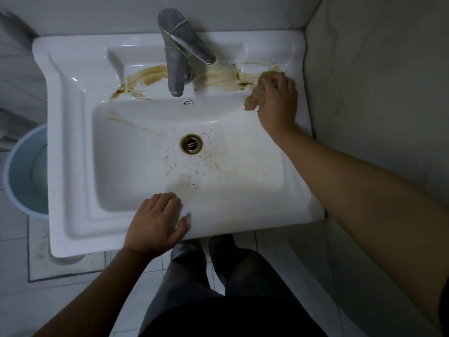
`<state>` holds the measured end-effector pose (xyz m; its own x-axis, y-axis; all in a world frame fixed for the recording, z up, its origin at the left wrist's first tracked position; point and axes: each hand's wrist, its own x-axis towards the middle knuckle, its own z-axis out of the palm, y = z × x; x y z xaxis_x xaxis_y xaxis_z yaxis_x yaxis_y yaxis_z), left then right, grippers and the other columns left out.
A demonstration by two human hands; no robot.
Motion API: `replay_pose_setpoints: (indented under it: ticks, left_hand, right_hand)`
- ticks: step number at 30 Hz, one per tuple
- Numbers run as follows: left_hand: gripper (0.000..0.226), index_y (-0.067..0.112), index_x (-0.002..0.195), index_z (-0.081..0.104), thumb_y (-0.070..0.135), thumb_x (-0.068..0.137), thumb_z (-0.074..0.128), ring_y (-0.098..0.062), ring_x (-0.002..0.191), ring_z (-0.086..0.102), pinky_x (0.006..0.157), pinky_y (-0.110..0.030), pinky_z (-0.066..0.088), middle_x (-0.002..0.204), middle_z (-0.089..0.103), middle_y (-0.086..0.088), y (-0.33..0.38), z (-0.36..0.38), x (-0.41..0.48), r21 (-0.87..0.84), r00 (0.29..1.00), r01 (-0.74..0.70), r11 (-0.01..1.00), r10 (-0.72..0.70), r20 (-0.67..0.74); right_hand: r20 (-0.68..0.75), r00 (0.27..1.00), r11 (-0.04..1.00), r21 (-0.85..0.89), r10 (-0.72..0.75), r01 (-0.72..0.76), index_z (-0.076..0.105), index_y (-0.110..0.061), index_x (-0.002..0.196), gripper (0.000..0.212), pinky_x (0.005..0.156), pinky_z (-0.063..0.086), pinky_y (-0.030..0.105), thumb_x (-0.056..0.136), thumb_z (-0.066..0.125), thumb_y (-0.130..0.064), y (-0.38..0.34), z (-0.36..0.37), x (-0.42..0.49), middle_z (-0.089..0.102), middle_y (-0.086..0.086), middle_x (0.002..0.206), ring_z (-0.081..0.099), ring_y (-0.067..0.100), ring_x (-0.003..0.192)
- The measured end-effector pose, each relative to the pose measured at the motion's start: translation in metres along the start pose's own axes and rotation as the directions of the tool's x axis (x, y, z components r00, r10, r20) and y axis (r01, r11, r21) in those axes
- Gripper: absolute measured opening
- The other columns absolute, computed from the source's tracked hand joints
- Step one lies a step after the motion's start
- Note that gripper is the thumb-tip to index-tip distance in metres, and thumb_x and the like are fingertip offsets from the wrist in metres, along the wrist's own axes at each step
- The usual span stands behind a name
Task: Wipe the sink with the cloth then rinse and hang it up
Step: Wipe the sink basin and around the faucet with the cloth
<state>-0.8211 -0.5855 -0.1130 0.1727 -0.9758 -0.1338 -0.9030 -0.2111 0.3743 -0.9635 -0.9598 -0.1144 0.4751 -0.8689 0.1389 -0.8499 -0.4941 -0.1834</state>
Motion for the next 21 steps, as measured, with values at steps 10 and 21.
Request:
replay_pose_setpoints:
  ticks: [10, 21]
  left_hand:
    - [0.040, 0.014, 0.106, 0.065, 0.049, 0.094, 0.050, -0.020, 0.094, 0.057, 0.079, -0.034, 0.049, 0.108, 0.064, -0.004, 0.001, -0.001, -0.001, 0.009, 1.000, 0.017, 1.000, -0.017, 0.005]
    - [0.035, 0.014, 0.100, 0.066, 0.047, 0.093, 0.054, -0.020, 0.089, 0.057, 0.075, -0.032, 0.047, 0.103, 0.065, -0.002, 0.004, -0.003, 0.000, -0.005, 0.999, -0.005, 1.000, 0.005, -0.038]
  right_hand:
    - [-0.029, 0.986, 0.986, 0.016, -0.163, 0.163, 0.062, -0.013, 0.126, 0.042, 0.093, 0.048, 0.046, 0.085, 0.056, -0.019, 0.006, -0.005, -0.002, 0.057, 0.014, 0.131, 0.054, 0.035, 0.118]
    - [-0.159, 0.956, 0.946, 0.254, 0.247, -0.202, 0.061, -0.009, 0.120, 0.035, 0.085, 0.054, 0.038, 0.085, 0.059, -0.014, -0.012, -0.006, 0.034, 0.056, 0.015, 0.121, 0.058, 0.030, 0.108]
